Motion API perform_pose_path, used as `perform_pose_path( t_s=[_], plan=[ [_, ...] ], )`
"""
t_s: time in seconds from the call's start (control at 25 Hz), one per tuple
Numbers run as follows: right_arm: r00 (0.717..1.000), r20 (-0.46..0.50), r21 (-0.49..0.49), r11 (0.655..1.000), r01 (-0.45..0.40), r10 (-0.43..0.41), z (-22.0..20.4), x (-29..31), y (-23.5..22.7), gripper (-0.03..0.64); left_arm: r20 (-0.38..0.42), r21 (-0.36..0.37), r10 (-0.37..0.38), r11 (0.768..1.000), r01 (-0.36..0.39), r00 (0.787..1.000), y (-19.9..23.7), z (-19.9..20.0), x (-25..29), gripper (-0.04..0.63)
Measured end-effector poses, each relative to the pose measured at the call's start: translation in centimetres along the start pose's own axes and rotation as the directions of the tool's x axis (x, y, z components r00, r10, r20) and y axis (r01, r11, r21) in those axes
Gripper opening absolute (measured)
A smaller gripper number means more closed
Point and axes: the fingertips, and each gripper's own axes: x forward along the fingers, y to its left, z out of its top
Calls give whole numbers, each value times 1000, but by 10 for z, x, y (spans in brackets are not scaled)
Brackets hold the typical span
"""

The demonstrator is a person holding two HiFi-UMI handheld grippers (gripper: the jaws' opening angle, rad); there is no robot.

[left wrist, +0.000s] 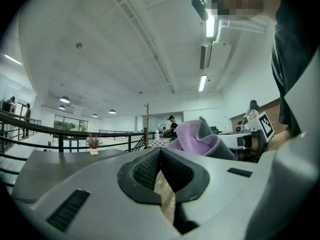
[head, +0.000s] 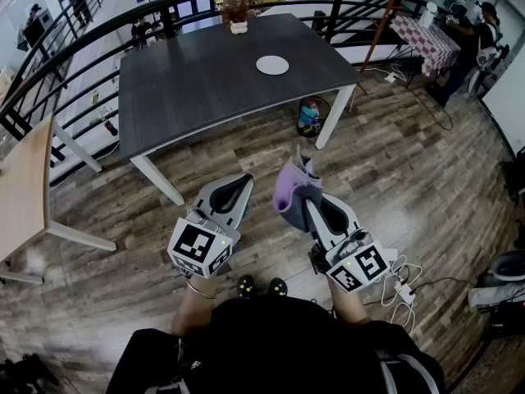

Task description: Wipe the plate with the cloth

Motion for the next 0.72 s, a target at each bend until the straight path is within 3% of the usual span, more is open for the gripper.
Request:
perform_pose_path(
  t_s=[0.72],
  plan=[
    [998, 54, 14, 1000, 6, -7, 7, -13, -4, 58, -8, -5, -27, 1000, 27, 1000, -18, -5, 1, 3]
  ],
)
